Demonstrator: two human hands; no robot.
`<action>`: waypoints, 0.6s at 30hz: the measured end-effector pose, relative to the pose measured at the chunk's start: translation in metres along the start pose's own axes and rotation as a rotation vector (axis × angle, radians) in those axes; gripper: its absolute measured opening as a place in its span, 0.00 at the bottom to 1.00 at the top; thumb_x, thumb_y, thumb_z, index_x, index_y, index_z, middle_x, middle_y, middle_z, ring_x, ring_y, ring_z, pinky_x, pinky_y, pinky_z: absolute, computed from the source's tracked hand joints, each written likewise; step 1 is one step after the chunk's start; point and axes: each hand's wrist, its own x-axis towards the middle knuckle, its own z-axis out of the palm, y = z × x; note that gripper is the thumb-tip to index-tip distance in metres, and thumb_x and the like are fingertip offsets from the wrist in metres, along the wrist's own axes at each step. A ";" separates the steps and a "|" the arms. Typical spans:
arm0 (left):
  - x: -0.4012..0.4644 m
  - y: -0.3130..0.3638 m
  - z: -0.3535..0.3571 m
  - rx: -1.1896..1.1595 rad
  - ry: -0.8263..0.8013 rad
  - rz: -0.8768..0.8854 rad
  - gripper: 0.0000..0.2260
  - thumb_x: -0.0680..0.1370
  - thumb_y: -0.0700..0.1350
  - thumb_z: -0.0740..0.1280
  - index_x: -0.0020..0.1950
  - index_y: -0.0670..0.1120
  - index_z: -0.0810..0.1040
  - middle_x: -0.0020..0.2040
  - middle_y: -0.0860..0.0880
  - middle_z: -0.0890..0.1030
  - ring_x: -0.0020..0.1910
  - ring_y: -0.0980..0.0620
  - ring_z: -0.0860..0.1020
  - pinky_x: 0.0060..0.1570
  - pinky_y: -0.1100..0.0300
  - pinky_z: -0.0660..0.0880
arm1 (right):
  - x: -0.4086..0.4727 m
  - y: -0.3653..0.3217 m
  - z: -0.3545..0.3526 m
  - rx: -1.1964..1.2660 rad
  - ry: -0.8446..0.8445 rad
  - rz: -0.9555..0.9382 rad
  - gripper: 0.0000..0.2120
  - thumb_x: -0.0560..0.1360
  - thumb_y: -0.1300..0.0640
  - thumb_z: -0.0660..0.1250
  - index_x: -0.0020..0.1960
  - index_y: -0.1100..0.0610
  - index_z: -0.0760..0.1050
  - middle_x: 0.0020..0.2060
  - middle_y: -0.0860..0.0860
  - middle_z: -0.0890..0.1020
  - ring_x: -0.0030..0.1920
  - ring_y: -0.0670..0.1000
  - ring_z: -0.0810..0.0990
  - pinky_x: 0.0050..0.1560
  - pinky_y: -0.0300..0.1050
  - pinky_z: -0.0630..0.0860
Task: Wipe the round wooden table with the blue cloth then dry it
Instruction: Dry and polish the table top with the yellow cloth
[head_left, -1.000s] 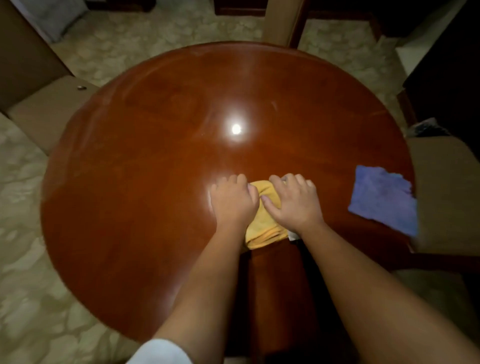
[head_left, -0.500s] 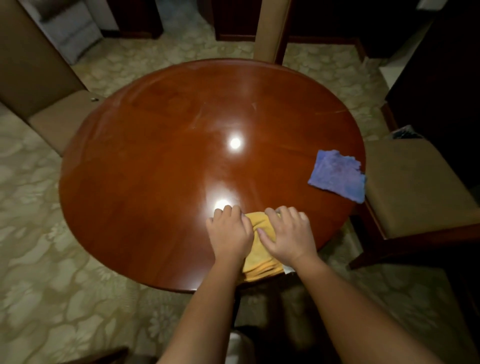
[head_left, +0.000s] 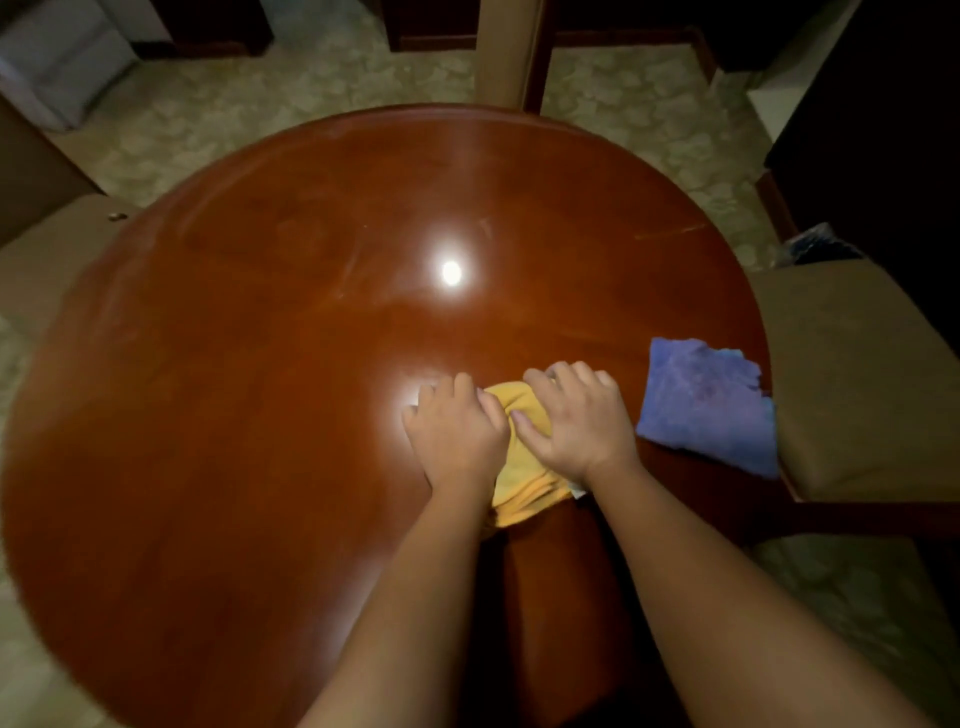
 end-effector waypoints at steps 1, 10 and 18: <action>0.013 0.003 0.005 0.003 -0.007 0.001 0.15 0.73 0.50 0.51 0.38 0.46 0.75 0.38 0.48 0.78 0.40 0.46 0.75 0.41 0.52 0.71 | 0.013 0.005 0.003 0.002 0.003 0.002 0.22 0.72 0.42 0.56 0.52 0.56 0.78 0.41 0.54 0.79 0.41 0.58 0.77 0.41 0.50 0.71; 0.101 0.025 0.037 -0.004 0.046 0.046 0.13 0.73 0.49 0.53 0.40 0.46 0.75 0.40 0.47 0.77 0.40 0.45 0.74 0.40 0.52 0.69 | 0.099 0.042 0.023 -0.020 0.009 0.034 0.23 0.72 0.41 0.54 0.53 0.56 0.78 0.42 0.53 0.79 0.43 0.58 0.77 0.42 0.49 0.70; 0.075 0.016 0.022 -0.034 0.033 0.175 0.14 0.75 0.49 0.51 0.38 0.46 0.72 0.35 0.49 0.75 0.36 0.47 0.73 0.38 0.55 0.64 | 0.061 0.023 0.010 -0.012 -0.030 0.138 0.24 0.74 0.40 0.51 0.54 0.55 0.76 0.44 0.54 0.79 0.45 0.58 0.77 0.44 0.50 0.70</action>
